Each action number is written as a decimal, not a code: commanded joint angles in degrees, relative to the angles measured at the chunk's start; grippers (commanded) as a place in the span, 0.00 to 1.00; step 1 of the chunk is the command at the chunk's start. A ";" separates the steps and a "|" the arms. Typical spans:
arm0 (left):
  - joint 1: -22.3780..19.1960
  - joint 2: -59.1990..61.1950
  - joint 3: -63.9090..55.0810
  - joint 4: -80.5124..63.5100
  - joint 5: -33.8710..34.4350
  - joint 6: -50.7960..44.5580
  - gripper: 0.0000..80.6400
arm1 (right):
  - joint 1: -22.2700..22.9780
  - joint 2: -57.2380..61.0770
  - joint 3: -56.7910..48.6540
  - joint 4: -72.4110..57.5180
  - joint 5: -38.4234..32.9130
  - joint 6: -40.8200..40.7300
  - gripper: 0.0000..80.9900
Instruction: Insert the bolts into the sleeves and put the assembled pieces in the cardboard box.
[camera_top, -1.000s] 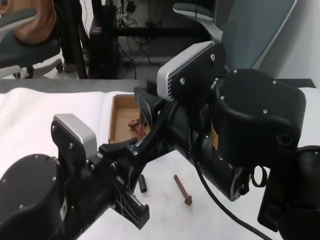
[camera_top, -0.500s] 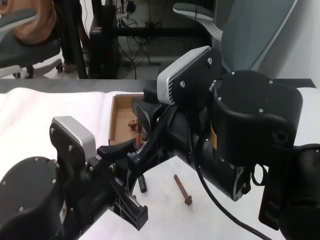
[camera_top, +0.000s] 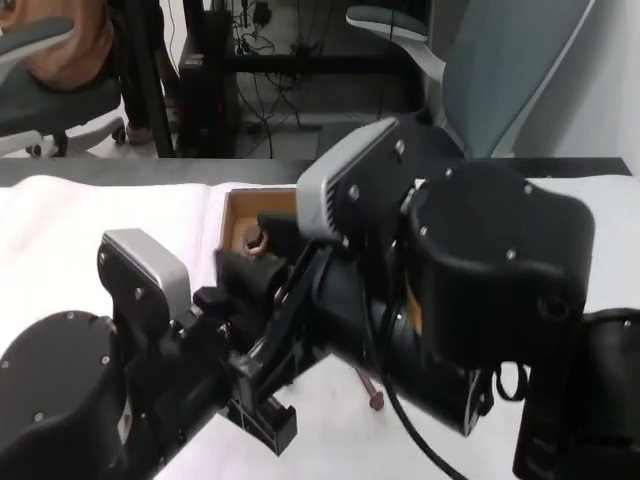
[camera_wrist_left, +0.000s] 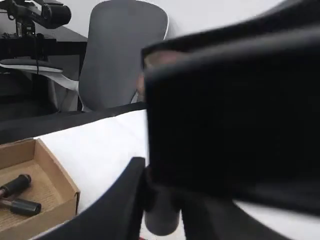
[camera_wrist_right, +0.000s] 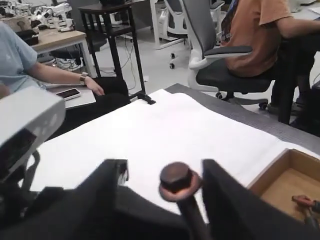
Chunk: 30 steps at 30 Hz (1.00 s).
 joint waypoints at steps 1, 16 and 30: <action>0.03 0.19 -0.57 -1.99 0.42 0.59 0.02 | 0.16 -1.23 -0.42 0.28 2.24 0.75 0.84; 8.04 0.25 -4.06 -0.81 -4.01 1.27 0.02 | -0.67 -11.50 -0.42 24.16 13.24 0.30 0.71; 25.08 23.82 -33.28 21.31 13.66 8.20 0.02 | -9.06 8.47 -12.44 43.46 -4.54 7.22 0.41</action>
